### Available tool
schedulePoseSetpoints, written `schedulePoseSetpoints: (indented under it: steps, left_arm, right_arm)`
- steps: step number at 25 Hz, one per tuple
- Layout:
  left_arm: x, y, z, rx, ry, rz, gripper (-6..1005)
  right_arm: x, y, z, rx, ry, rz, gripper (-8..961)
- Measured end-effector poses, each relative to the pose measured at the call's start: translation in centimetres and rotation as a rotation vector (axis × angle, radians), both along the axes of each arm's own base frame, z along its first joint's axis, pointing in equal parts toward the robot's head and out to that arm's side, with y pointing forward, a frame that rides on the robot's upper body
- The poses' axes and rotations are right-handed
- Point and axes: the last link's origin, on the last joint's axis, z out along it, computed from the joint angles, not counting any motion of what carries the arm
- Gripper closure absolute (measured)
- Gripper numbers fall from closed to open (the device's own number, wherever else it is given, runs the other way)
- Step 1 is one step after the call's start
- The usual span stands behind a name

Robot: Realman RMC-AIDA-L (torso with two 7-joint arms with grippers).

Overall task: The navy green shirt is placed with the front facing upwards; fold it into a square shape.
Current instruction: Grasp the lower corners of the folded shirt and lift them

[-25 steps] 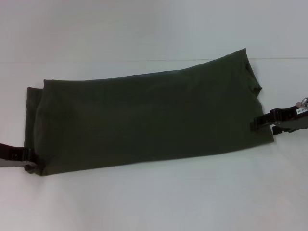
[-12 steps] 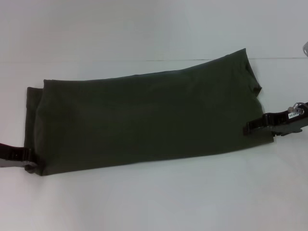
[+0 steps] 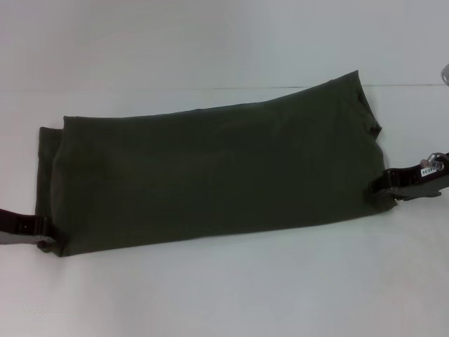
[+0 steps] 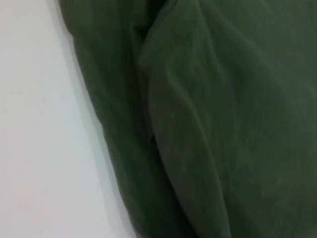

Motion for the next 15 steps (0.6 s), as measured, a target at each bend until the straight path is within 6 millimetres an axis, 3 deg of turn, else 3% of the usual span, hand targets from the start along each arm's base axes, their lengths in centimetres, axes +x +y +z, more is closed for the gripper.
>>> schedulePoseSetpoints:
  steps: [9,15]
  left_arm:
    - [0.13,-0.03,0.00,-0.001,-0.011,-0.007,974]
    - [0.21,-0.04,0.16,-0.011,-0.008,-0.028,973]
  right_arm:
    - [-0.01,-0.11,0.23,-0.017,-0.008,0.010,760]
    - [0.01,-0.37,0.39,-0.040,-0.007,0.018,943]
